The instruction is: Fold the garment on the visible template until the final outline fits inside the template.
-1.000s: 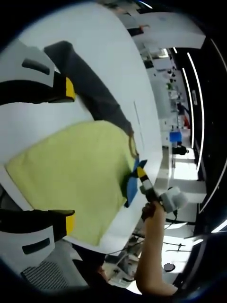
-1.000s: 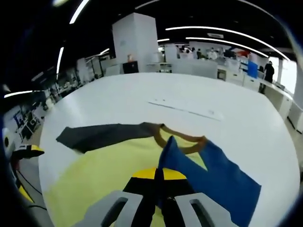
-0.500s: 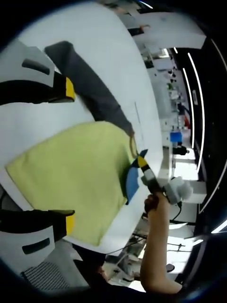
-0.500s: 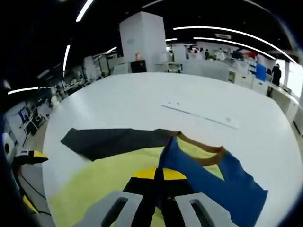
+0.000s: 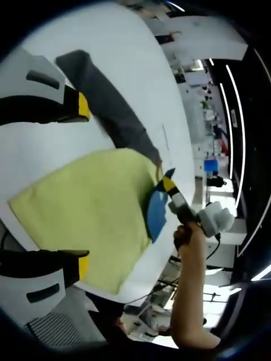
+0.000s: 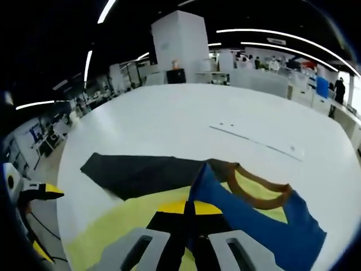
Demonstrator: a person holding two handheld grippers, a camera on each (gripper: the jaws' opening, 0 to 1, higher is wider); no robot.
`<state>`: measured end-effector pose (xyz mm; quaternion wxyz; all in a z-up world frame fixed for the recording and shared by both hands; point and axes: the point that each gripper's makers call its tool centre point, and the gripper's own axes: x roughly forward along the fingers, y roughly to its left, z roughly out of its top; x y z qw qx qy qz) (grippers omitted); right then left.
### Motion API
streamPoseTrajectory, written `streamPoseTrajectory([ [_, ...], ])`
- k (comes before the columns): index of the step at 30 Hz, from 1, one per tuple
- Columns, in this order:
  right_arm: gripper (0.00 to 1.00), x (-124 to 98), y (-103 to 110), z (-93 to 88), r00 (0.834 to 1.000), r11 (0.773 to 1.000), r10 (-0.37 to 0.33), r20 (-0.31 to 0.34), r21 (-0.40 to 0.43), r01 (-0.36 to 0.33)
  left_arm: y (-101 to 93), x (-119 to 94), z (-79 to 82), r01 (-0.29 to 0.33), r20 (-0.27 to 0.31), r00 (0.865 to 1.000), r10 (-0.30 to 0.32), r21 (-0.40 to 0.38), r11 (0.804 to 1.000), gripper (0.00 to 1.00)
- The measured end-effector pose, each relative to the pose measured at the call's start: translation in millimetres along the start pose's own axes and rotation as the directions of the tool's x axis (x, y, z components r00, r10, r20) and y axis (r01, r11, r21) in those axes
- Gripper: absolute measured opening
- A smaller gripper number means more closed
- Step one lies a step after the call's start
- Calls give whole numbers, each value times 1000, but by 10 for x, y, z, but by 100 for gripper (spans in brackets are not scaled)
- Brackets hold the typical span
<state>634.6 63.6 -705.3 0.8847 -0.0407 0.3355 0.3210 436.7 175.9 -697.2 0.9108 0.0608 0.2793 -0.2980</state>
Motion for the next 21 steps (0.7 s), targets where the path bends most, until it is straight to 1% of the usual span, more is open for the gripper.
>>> streamPoseTrajectory([
  [5,0,56,89,48,1000,1000,17,-6,-11,-17,-2,12,-37,1,-4,1000,-1,-7,1000,90],
  [10,0,105,243,76,999,998,42,-14,-50,-42,21,4,-28,-4,3,1000,4,-12,1000,90],
  [12,0,127,296,78,998,997,53,-17,-46,-54,37,2,-34,-6,1,1000,6,-13,1000,90],
  [13,0,132,307,77,998,997,55,-18,-47,-56,41,2,-35,-6,1,1000,6,-13,1000,90],
  [16,0,158,338,52,999,995,38,-39,-92,-42,42,1,-45,-8,-1,1000,8,-14,1000,90],
  [17,0,160,355,53,998,995,40,-39,-92,-43,43,0,-47,-8,0,1000,8,-15,1000,90],
  [21,0,185,494,55,996,992,80,-30,-93,-82,46,0,-69,-10,-5,1000,10,-18,1000,90],
])
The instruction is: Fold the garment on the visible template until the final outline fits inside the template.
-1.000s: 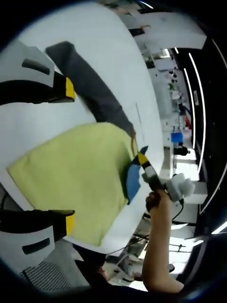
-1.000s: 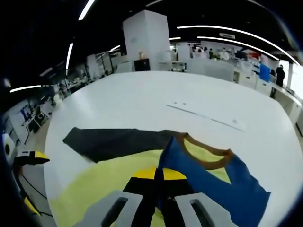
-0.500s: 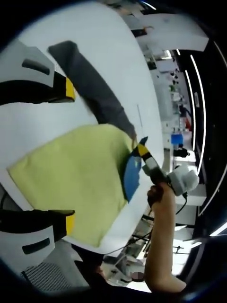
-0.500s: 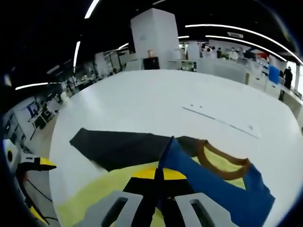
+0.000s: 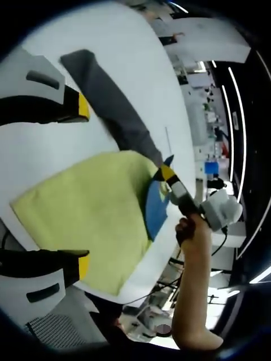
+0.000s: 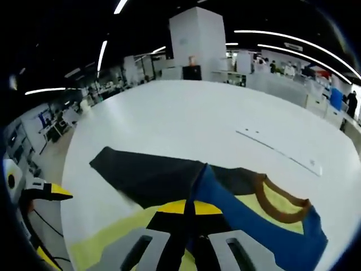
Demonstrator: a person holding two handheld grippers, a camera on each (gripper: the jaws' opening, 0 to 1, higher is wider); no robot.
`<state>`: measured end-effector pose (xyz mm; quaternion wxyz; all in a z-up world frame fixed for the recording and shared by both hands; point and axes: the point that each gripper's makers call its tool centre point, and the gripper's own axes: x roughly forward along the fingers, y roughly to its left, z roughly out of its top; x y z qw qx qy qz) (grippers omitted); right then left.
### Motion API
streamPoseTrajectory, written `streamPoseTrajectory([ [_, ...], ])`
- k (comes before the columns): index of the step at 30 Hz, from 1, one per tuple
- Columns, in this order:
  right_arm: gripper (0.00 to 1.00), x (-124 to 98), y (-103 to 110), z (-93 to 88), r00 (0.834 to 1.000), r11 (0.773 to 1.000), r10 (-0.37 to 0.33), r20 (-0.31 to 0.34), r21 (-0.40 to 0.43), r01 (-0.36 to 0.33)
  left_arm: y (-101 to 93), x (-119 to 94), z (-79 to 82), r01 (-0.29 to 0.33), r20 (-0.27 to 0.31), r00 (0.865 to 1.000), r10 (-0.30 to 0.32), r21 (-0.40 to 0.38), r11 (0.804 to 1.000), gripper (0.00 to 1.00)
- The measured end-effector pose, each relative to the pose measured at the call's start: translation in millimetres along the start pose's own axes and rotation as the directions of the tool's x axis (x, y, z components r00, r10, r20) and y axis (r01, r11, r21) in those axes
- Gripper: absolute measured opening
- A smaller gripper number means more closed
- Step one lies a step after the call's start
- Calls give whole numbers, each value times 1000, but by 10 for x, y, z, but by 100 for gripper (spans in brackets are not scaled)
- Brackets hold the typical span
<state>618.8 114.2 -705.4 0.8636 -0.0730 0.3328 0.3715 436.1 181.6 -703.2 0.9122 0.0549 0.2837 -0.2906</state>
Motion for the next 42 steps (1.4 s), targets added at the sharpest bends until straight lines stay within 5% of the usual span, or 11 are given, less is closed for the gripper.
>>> streamPoseTrajectory([
  [13,0,199,228,-199,995,995,91,-28,32,-90,3,-30,-8,-5,14,1000,5,-12,1000,90],
  [17,14,185,315,-184,992,992,124,-4,36,-124,13,-56,13,-8,22,1000,8,-4,1000,91],
  [31,51,-147,-31,-325,997,997,71,-7,9,-71,25,-52,112,-26,31,999,25,38,999,99],
  [42,54,-535,-426,-565,1000,1000,-12,-13,28,12,11,-46,148,-28,32,999,26,49,998,99],
])
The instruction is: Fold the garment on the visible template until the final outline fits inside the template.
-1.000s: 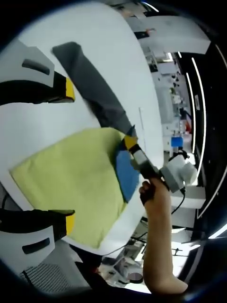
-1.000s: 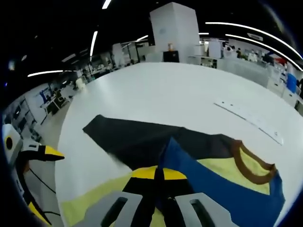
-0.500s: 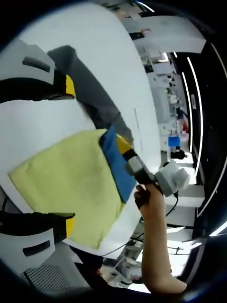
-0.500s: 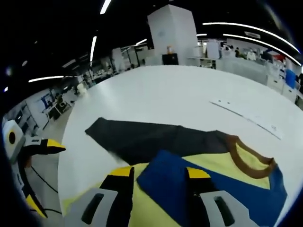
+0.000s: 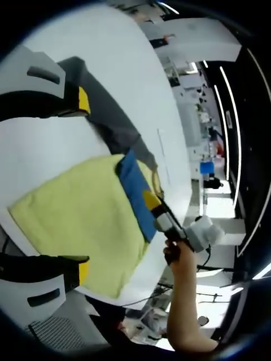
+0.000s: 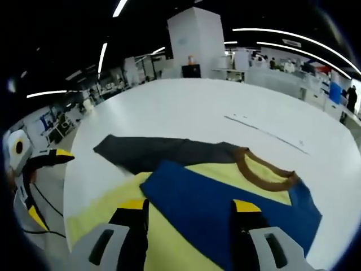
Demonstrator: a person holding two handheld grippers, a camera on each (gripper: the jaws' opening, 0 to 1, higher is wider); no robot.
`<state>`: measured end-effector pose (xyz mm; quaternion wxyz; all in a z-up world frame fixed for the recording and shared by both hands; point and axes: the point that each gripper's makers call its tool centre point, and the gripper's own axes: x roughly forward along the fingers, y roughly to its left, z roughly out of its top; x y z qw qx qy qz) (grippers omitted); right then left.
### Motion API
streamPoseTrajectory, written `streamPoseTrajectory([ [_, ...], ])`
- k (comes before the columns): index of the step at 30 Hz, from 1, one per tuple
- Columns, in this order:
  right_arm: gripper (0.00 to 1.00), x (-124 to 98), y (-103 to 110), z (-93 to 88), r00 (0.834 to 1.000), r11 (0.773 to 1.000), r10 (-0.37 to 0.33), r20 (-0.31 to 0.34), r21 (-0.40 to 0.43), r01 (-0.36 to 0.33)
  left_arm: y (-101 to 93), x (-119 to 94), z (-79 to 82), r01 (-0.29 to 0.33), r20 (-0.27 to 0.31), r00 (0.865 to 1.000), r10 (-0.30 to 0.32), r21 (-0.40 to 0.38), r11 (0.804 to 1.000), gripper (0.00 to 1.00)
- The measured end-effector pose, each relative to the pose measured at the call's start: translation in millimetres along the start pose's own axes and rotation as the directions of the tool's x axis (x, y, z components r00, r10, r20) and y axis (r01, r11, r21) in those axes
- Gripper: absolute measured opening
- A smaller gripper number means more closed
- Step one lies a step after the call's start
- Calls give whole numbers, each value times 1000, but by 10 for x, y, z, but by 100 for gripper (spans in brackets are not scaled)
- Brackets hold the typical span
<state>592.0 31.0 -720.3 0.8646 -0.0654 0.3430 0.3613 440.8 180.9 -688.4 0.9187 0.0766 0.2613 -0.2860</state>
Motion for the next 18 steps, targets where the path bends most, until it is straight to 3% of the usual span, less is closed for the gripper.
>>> streamPoseTrajectory([
  [18,47,-608,-609,-406,995,995,-99,4,33,99,-21,2,22,-3,4,1000,3,8,1000,99],
])
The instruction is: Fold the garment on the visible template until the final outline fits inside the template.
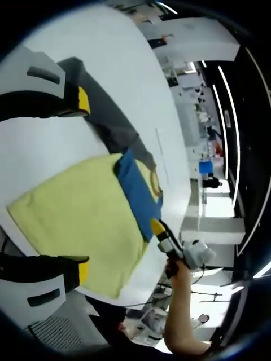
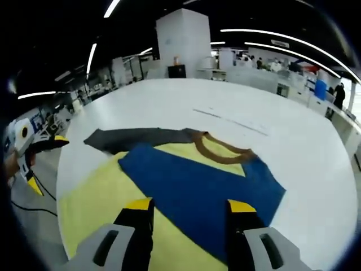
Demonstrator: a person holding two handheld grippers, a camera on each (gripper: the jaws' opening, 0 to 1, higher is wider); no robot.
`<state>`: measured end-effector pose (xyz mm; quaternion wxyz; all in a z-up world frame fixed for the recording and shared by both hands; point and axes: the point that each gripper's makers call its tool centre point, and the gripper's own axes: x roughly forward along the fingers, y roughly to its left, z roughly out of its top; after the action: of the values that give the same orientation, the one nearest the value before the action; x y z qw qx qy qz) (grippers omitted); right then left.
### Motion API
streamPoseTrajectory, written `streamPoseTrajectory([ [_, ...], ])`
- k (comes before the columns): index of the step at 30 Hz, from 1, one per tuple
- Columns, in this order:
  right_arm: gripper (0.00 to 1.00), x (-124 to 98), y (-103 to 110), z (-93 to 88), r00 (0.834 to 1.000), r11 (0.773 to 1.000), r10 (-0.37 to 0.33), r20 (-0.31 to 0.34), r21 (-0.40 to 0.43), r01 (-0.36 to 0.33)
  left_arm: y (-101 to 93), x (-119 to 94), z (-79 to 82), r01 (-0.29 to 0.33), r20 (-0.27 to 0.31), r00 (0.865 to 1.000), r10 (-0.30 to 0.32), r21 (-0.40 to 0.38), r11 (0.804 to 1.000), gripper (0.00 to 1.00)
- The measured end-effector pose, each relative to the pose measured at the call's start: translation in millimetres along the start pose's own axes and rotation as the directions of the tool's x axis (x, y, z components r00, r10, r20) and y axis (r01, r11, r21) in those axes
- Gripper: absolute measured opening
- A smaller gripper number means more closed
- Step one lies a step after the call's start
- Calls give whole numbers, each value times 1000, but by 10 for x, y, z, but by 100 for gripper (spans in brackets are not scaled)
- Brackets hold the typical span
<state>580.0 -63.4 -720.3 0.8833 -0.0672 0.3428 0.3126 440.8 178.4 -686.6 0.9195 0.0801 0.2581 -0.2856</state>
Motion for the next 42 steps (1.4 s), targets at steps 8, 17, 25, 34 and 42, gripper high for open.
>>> streamPoseTrajectory([
  [8,44,-179,-232,-262,999,999,-33,-32,31,34,-15,1,-2,3,-2,1000,-3,4,1000,99],
  [17,28,-266,-357,-512,995,999,-47,-92,8,48,-36,-3,6,9,-6,1000,-9,11,1000,99],
  [25,18,-318,-501,-669,978,984,-133,-158,-137,112,-87,17,-1,24,-18,1000,-23,28,999,99],
  [34,9,-309,-529,-752,972,982,-138,-193,-155,109,-73,23,-28,25,-25,999,-24,20,999,99],
  [42,0,-319,-577,-814,964,982,-162,-210,-125,138,-60,18,-40,22,-30,999,-21,18,1000,98],
])
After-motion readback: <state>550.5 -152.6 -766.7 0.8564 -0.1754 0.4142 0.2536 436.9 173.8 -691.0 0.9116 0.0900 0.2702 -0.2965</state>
